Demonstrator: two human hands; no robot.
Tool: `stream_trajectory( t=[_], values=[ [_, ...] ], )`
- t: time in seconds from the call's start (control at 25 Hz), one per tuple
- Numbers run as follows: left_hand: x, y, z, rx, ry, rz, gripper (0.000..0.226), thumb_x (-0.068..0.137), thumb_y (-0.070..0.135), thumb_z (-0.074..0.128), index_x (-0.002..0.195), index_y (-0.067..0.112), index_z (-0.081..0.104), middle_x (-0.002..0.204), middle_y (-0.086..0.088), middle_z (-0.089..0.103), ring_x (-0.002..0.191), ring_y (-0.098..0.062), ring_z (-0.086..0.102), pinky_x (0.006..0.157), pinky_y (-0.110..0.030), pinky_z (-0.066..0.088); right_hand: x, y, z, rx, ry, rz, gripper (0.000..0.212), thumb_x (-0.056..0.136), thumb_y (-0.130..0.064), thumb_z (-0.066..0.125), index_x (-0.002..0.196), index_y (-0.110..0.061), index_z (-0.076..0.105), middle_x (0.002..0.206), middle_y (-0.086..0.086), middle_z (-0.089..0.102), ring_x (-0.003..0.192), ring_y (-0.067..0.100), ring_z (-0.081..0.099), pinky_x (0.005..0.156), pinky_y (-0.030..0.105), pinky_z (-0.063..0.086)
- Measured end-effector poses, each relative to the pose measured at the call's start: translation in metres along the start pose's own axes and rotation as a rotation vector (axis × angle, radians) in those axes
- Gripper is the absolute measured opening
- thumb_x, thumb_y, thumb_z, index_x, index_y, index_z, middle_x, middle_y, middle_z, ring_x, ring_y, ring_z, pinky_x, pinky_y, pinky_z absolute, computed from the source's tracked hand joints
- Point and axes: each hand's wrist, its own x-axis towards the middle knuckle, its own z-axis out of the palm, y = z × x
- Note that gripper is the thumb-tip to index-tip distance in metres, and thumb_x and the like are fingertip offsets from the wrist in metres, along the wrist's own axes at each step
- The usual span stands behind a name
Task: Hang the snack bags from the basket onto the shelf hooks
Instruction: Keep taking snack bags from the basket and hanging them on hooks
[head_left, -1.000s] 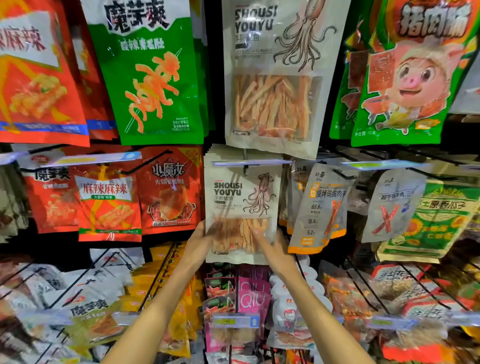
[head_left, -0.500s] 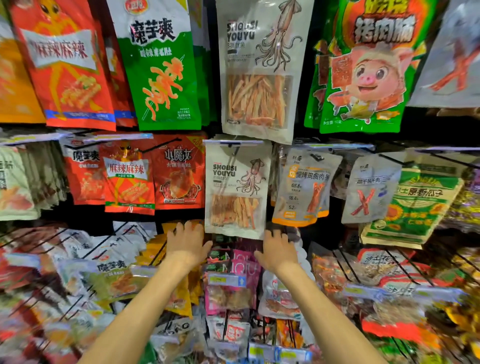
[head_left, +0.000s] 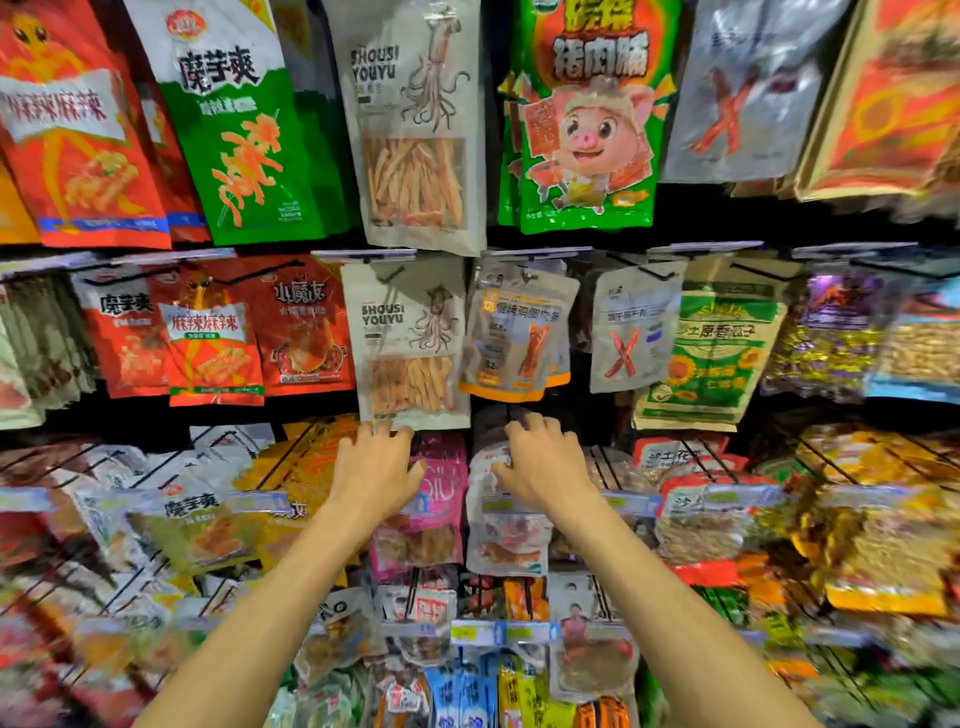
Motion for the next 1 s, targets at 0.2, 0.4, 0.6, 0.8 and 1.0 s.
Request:
stream_trajectory(
  t=[0.2,0.4,0.6,0.8,1.0],
  values=[
    [0.012,0.032,-0.017,-0.103,0.085,0.078,0.052,0.092,0.049,0.049,0.135,0.02,0.05,0.128,-0.007,0.059,0.116,-0.031,0.056,0.084,-0.041,0.048,-0.001,0.036,-0.02,0.034,0.024,0.043,0.056,0.097,-0.046,0.05,0.14,-0.011,0.042,0.145,0.014,0.041,0.133,0.035,0.038,0.101,0.049,0.04],
    [0.052,0.052,-0.045,-0.348,0.21,0.09,0.04,0.093,0.036,0.053,0.124,0.012,0.053,0.11,-0.011,0.062,0.096,-0.033,0.062,0.06,-0.036,0.046,0.021,0.067,-0.034,0.088,0.065,0.085,0.056,0.097,-0.045,0.049,0.14,-0.01,0.042,0.141,0.014,0.044,0.129,0.035,0.043,0.096,0.046,0.043],
    [0.102,0.064,-0.058,-0.502,0.215,0.013,0.053,0.096,0.038,0.051,0.14,0.01,0.04,0.128,-0.013,0.056,0.119,-0.033,0.051,0.083,-0.043,0.049,0.065,0.085,-0.054,0.233,0.074,0.141,0.058,0.097,-0.041,0.052,0.142,-0.008,0.035,0.141,0.015,0.044,0.13,0.035,0.041,0.095,0.044,0.044],
    [0.143,0.069,-0.057,-0.728,0.252,-0.013,0.049,0.093,0.028,0.056,0.134,0.013,0.034,0.134,-0.012,0.047,0.124,-0.033,0.044,0.085,-0.041,0.041,0.104,0.089,-0.056,0.487,0.161,0.153,0.076,0.097,-0.045,0.052,0.154,-0.01,0.016,0.154,0.012,0.032,0.133,0.033,0.044,0.098,0.044,0.047],
    [0.164,0.079,-0.042,-0.886,0.292,-0.019,0.053,0.095,0.043,0.05,0.137,0.016,0.031,0.124,-0.009,0.054,0.117,-0.029,0.051,0.084,-0.04,0.045,0.13,0.083,-0.051,0.463,0.331,0.121,0.069,0.093,-0.042,0.059,0.143,-0.003,0.031,0.141,0.017,0.04,0.13,0.036,0.04,0.097,0.044,0.042]
  ],
)
